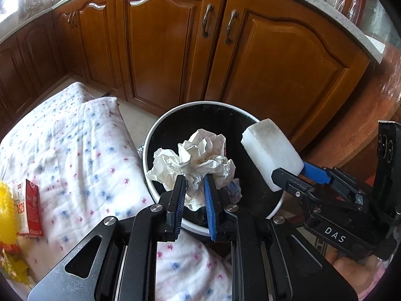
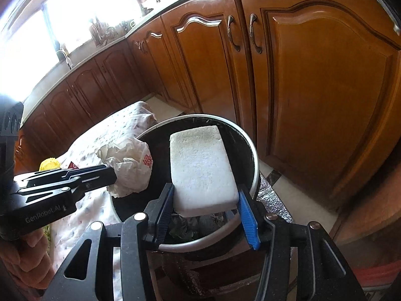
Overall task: Collect trash
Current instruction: 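Move both tools over the bin and open them to drop tissue and sponge, then grasp the yellow snack bag with the left tool while the right tool grasps the green drink pouch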
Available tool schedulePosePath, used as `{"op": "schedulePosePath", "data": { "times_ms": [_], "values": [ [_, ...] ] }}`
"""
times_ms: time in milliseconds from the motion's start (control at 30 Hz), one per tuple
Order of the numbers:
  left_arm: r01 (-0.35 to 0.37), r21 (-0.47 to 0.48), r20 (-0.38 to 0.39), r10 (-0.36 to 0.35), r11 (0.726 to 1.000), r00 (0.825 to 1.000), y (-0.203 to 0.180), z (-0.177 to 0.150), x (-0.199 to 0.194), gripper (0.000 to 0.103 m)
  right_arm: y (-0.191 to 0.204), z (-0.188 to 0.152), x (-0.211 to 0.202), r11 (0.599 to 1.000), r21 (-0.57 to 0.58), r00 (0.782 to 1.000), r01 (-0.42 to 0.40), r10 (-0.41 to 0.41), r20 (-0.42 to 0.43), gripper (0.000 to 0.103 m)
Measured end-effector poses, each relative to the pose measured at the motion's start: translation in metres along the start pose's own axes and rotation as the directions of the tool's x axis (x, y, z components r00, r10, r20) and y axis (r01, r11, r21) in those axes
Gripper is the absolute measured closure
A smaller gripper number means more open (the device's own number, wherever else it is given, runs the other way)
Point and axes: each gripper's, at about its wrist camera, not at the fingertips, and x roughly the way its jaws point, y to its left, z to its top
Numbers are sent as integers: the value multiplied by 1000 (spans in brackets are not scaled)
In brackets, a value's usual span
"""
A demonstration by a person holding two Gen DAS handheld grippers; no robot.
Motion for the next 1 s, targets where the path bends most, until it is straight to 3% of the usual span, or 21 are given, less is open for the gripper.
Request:
{"op": "schedulePosePath", "data": {
  "times_ms": [133,433,567,1000],
  "values": [
    [8,-18,-10,-8,1000,1000,3,1,3,84,0,1,2,1000,11,1000,-10,10,-8,44],
    [29,-63,12,-28,998,1000,16,-2,-13,59,4,-5,-15,998,45,998,-50,48,37,39],
    [28,-86,40,-25,996,999,26,-18,-29,51,13,-15,-25,995,60,995,-81,76,69,32],
    [-28,-200,127,54,979,990,76,-89,-90,50,68,-54,-39,976,55,976,-209,205,68,32]
  ]
}}
